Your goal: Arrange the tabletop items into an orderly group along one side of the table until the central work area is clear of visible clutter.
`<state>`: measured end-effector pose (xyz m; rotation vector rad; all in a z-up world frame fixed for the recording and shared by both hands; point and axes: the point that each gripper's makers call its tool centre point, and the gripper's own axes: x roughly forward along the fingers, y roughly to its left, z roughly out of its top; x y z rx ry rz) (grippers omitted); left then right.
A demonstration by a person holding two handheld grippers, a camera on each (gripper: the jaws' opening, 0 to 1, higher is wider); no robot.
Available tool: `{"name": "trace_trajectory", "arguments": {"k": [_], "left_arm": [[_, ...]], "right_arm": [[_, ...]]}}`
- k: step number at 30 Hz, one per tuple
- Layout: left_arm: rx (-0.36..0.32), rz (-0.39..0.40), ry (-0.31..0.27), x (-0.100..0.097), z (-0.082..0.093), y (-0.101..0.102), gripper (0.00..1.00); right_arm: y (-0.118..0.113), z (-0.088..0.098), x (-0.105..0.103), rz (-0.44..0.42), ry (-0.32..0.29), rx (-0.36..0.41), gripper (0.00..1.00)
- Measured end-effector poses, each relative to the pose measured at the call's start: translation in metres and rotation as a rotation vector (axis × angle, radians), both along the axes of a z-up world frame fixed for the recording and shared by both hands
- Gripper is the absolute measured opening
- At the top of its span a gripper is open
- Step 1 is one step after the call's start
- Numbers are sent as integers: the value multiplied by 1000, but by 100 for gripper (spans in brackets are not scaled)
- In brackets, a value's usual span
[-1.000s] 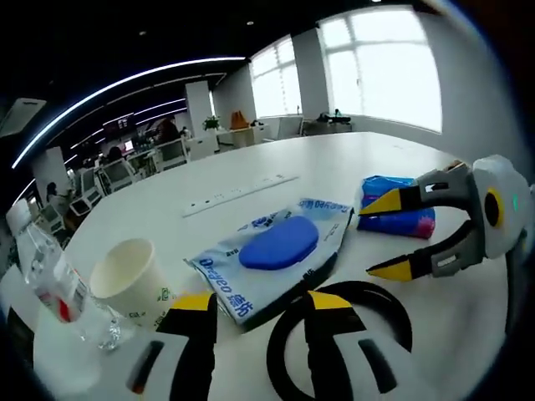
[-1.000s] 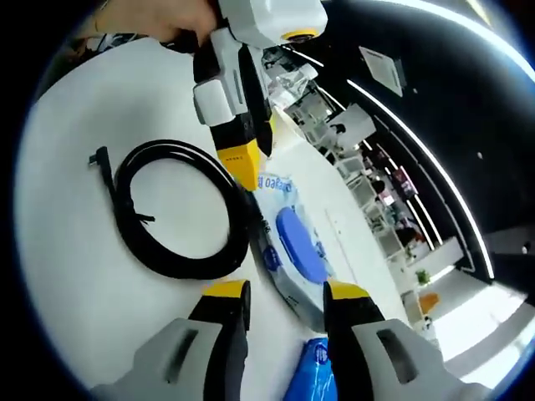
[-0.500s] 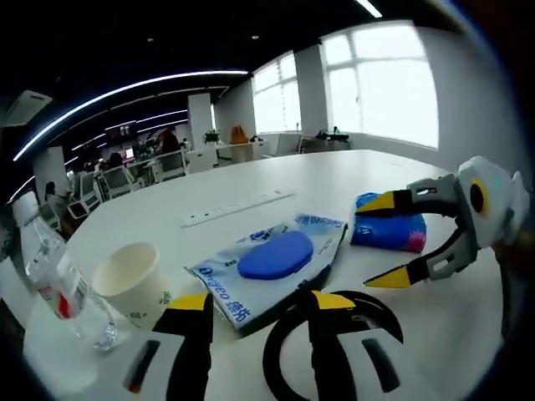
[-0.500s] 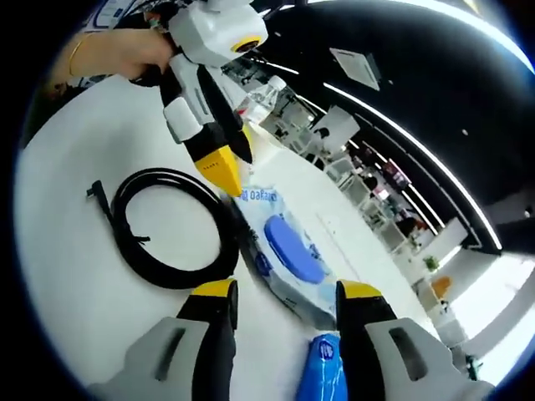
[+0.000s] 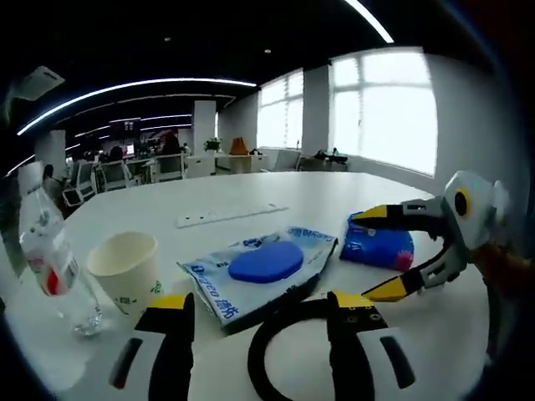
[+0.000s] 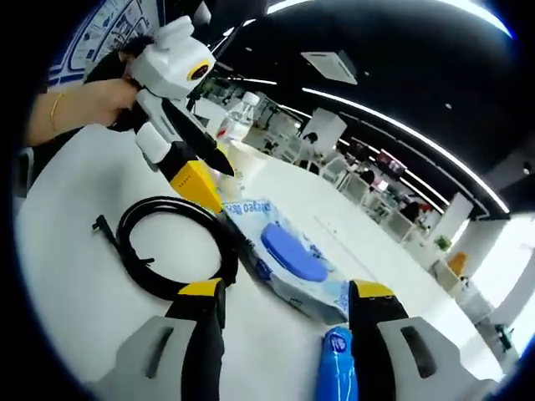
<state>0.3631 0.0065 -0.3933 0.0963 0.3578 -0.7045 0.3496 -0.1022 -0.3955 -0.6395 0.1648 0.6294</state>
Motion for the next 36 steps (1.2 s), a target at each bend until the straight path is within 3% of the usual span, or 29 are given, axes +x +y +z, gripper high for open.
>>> {"name": "trace_trajectory", "arguments": {"k": [4, 9, 11, 14, 16, 18, 22, 25, 36], "left_arm": [[47, -12, -28, -5, -5, 0, 72], [38, -48, -34, -11, -4, -5, 82], [36, -60, -44, -13, -3, -7, 92], [15, -83, -56, -16, 0, -11, 99], [3, -102, -31, -19, -3, -14, 100], [9, -108, -42, -21, -3, -16, 100], [30, -115, -45, -22, -6, -15, 100], [14, -115, -35, -22, -5, -15, 99], [-2, -141, -28, -27, -5, -20, 98]], "right_arm": [[-1, 0, -1, -14, 24, 50, 60], [-5, 4, 0, -42, 61, 153, 69], [-7, 5, 0, -50, 77, 194, 72], [-9, 7, 0, -63, 86, 222, 79], [-8, 8, 0, -65, 92, 238, 83], [-7, 8, -1, -67, 100, 251, 89], [-5, 10, -2, -63, 92, 247, 90], [-4, 11, -2, -63, 88, 257, 98], [-10, 10, -5, -73, 93, 262, 100]]}}
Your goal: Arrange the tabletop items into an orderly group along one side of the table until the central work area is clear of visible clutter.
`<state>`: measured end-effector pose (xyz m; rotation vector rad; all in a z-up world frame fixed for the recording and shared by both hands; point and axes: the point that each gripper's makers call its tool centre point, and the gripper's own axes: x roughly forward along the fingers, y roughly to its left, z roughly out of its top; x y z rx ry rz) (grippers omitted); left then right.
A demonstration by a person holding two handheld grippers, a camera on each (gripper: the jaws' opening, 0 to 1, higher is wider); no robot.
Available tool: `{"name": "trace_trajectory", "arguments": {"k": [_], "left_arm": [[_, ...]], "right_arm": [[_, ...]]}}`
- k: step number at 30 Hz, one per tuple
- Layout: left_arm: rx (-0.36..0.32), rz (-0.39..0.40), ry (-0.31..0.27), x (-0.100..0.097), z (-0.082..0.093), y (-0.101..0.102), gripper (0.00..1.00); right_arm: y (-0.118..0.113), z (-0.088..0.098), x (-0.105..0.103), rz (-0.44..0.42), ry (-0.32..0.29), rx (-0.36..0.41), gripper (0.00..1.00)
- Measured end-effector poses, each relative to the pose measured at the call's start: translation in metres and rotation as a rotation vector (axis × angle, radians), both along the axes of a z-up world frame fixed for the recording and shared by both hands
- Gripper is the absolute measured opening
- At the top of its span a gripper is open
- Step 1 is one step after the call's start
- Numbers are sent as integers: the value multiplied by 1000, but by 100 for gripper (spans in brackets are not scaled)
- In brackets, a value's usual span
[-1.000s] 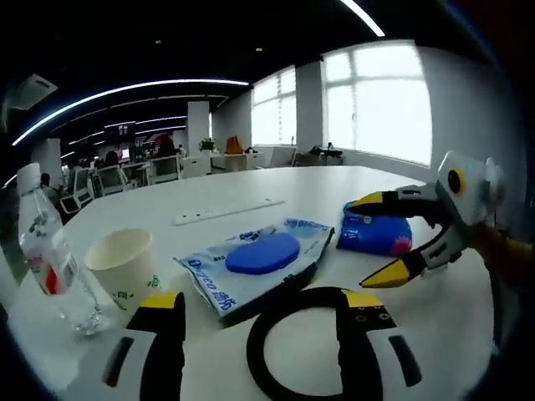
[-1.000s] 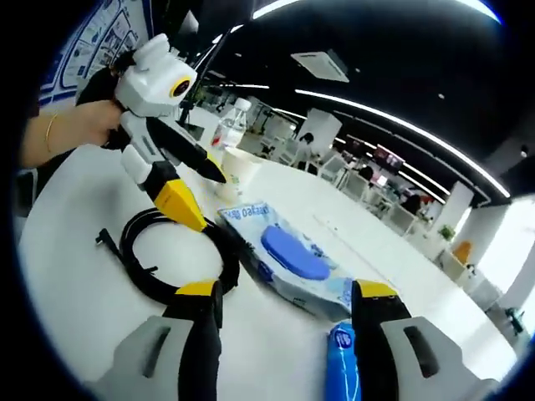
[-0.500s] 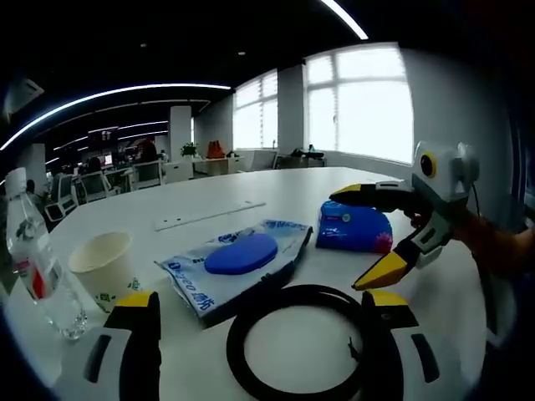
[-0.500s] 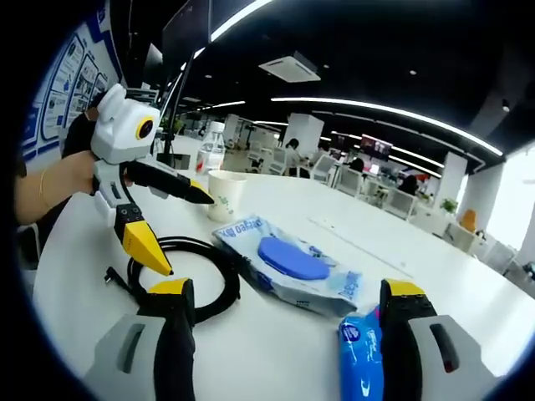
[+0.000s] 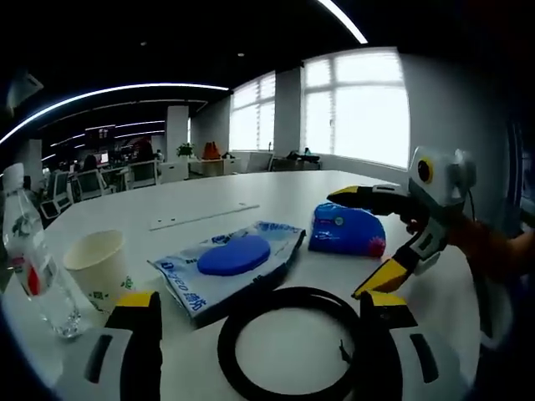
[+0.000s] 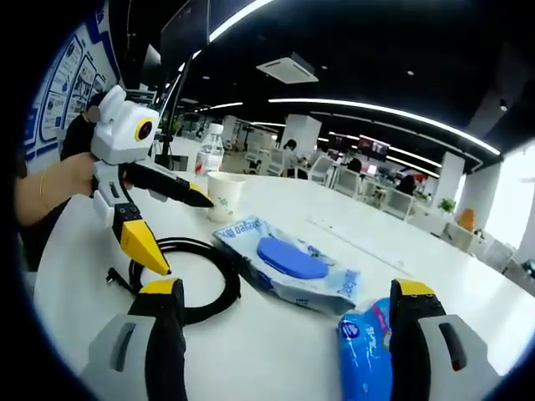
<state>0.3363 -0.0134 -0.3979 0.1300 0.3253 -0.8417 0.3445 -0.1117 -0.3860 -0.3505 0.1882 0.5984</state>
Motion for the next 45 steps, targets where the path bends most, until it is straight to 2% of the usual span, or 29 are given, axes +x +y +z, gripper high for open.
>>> {"name": "trace_trajectory", "arguments": {"k": [11, 19, 28, 45], "left_arm": [[-13, -73, 0, -11, 3, -17, 95], [-29, -85, -2, -11, 7, -26, 92], [-15, -114, -5, -15, 5, -37, 90], [-9, -140, -14, -17, 9, -55, 84]], "right_arm": [[-22, 6, -10, -26, -2, 21, 100], [-38, 10, -13, -50, -15, 17, 99], [-52, 11, -16, -76, -15, 23, 99], [-91, 15, -9, -137, -19, 41, 99]]}}
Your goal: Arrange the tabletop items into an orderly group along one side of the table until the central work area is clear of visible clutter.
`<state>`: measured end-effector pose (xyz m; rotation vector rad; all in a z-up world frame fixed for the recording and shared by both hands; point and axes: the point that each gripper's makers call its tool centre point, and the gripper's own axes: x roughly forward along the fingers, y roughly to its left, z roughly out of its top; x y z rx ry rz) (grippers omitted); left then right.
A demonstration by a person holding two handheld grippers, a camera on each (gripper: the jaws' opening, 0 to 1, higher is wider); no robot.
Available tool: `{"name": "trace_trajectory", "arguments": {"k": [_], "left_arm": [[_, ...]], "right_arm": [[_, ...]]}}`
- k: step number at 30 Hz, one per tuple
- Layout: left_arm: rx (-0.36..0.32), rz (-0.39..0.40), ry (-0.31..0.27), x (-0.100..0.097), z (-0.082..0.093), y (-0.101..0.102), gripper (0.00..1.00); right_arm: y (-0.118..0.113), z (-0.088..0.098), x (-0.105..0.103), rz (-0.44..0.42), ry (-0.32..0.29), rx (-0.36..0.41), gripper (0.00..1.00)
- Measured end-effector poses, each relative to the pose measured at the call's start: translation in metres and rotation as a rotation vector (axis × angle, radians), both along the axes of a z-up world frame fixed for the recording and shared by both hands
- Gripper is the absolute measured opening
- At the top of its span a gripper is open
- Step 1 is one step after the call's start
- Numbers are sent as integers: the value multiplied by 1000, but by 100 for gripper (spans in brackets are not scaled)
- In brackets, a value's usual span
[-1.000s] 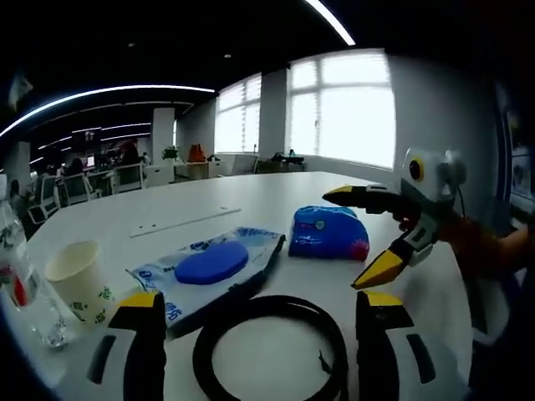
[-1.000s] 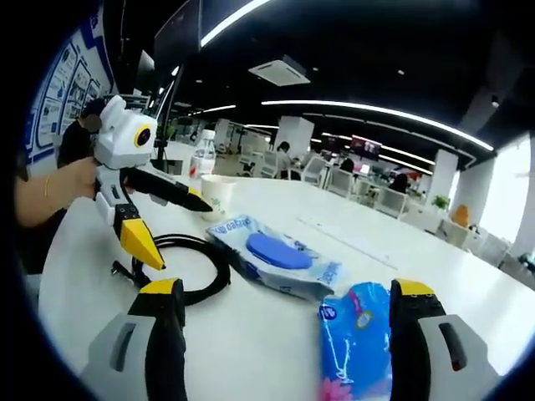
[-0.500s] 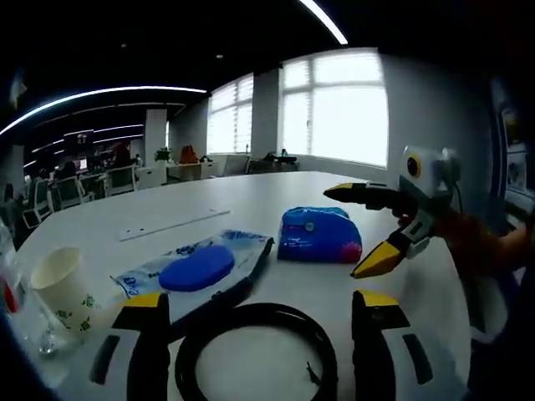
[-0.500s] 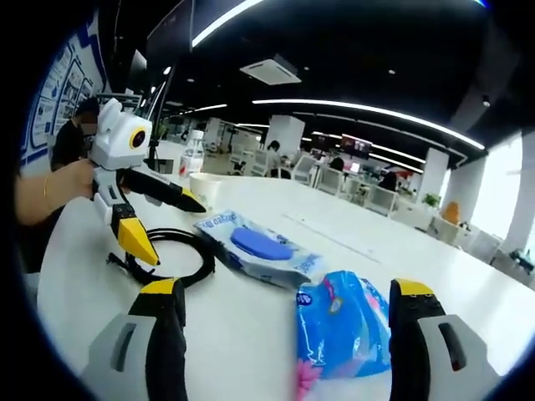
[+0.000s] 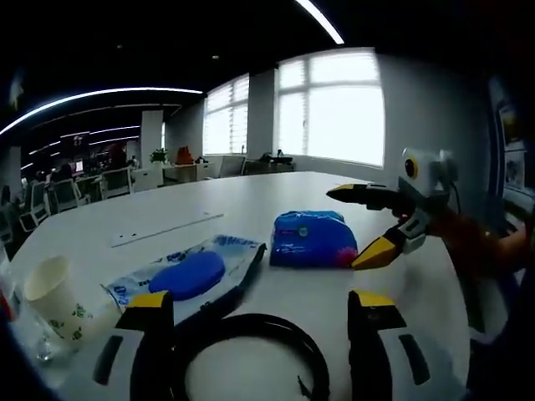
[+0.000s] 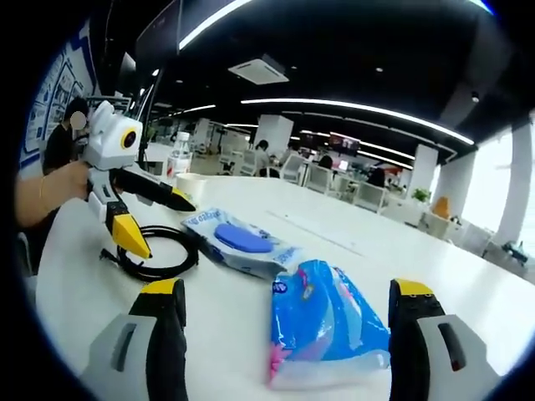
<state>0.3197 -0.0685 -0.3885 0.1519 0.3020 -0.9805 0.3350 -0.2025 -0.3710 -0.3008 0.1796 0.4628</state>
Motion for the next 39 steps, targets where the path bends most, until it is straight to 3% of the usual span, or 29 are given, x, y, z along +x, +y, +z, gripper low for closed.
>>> {"name": "trace_trajectory", "arguments": {"k": [17, 30, 39], "left_arm": [[-8, -47, 21, -6, 0, -24, 82], [12, -54, 3, -5, 0, -29, 76], [11, -89, -11, -8, 0, -44, 75]], "right_arm": [[-41, 2, -5, -64, -7, 21, 95], [-47, 0, -5, -62, 0, 19, 94], [-60, -3, -6, -74, 9, 38, 92]]}}
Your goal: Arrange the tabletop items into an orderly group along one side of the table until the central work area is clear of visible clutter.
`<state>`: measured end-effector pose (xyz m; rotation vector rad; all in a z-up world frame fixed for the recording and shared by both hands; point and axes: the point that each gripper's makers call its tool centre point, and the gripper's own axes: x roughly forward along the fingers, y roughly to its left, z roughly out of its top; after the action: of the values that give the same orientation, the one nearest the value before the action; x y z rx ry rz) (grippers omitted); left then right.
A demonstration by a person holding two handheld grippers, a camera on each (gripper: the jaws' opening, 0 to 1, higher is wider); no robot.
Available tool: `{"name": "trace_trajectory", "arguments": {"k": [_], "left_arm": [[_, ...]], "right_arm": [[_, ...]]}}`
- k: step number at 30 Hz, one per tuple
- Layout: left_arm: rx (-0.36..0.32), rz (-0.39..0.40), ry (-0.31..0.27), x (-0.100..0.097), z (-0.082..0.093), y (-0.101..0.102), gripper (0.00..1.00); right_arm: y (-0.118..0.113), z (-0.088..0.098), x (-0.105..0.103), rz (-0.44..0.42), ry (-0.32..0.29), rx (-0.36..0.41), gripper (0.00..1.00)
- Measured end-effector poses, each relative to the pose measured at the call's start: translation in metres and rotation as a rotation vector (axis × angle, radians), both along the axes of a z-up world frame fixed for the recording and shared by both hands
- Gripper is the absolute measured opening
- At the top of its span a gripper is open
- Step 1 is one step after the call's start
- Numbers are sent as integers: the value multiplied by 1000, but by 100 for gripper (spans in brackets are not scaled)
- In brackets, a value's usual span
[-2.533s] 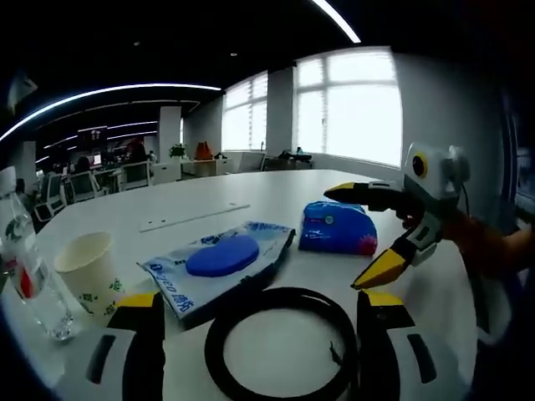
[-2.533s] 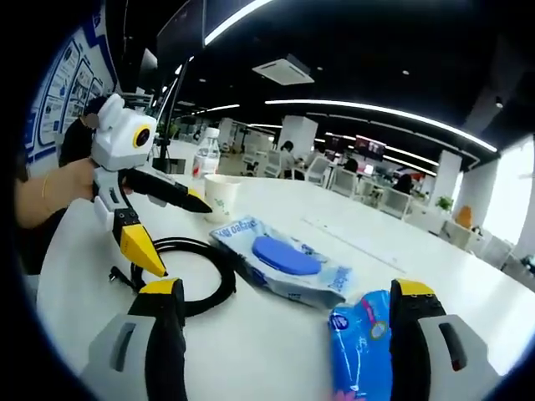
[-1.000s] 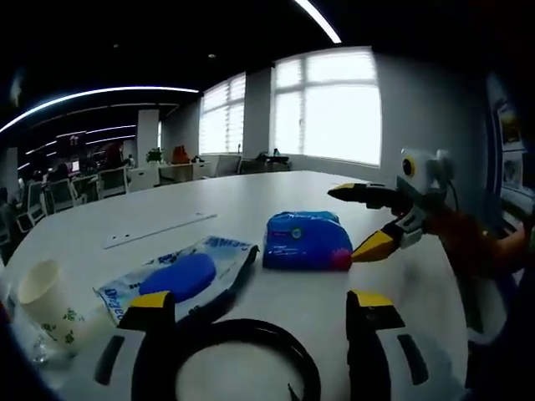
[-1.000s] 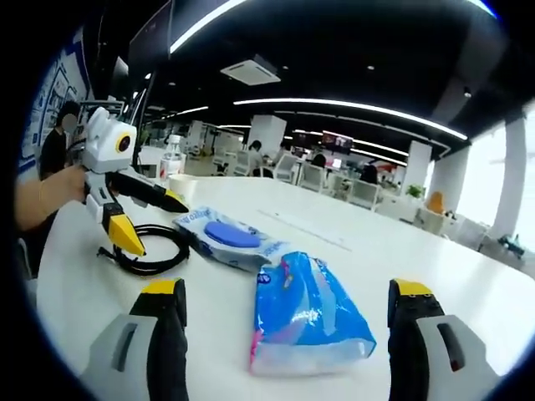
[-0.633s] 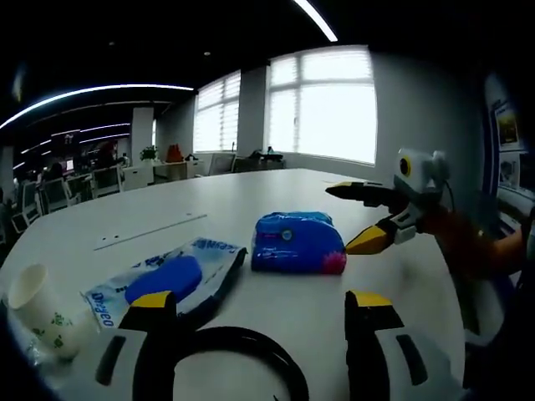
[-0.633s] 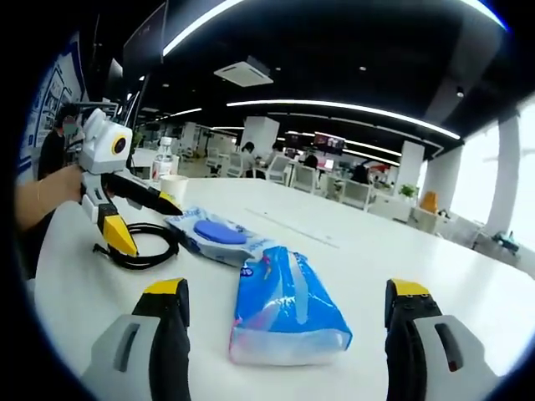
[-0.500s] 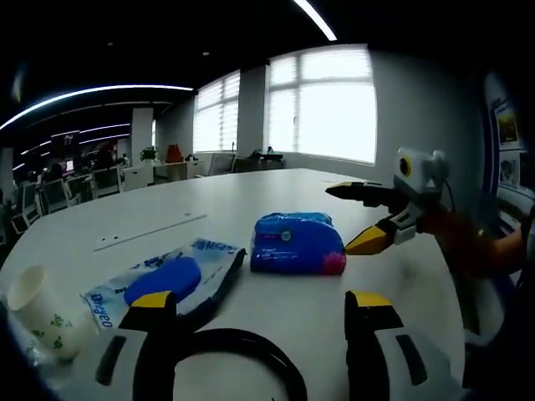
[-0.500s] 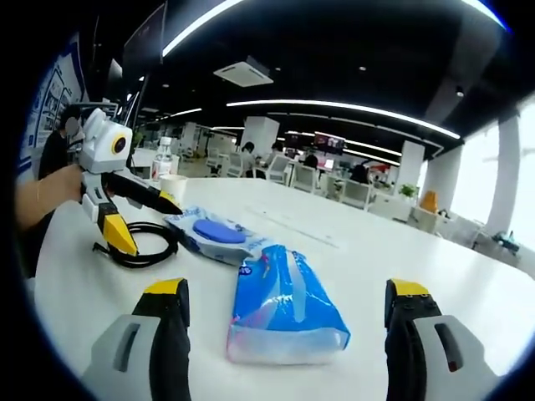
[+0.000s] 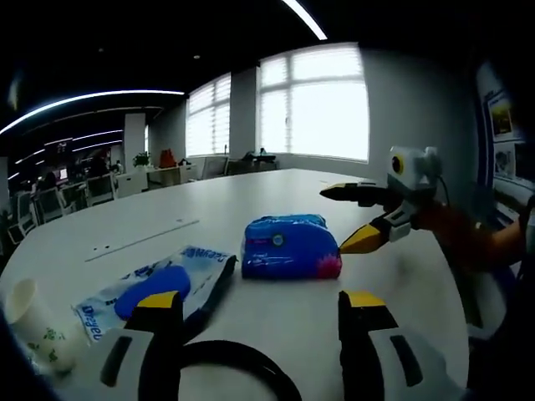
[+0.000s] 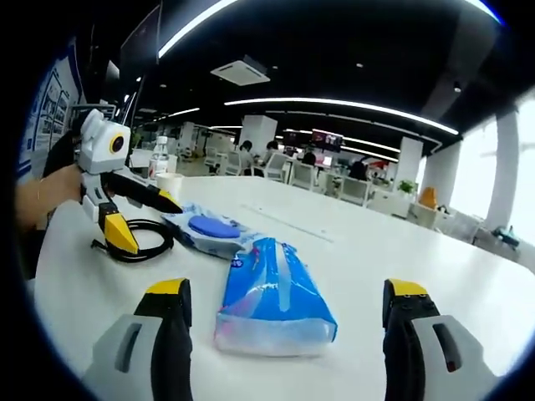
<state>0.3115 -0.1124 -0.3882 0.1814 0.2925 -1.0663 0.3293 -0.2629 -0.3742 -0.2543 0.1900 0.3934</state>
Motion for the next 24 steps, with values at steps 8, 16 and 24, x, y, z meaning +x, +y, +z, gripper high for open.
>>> {"name": "trace_trajectory", "arguments": {"k": [8, 16, 24], "left_arm": [[8, -20, -10, 0, 1, -13, 66], [8, -22, -24, 3, 3, -20, 65], [6, -28, -24, 8, 2, -30, 59]], "right_arm": [[-7, 1, -2, 15, -4, 25, 86], [-13, -2, -1, 22, 8, 17, 85], [-21, -3, 0, 40, 10, 30, 74]]}}
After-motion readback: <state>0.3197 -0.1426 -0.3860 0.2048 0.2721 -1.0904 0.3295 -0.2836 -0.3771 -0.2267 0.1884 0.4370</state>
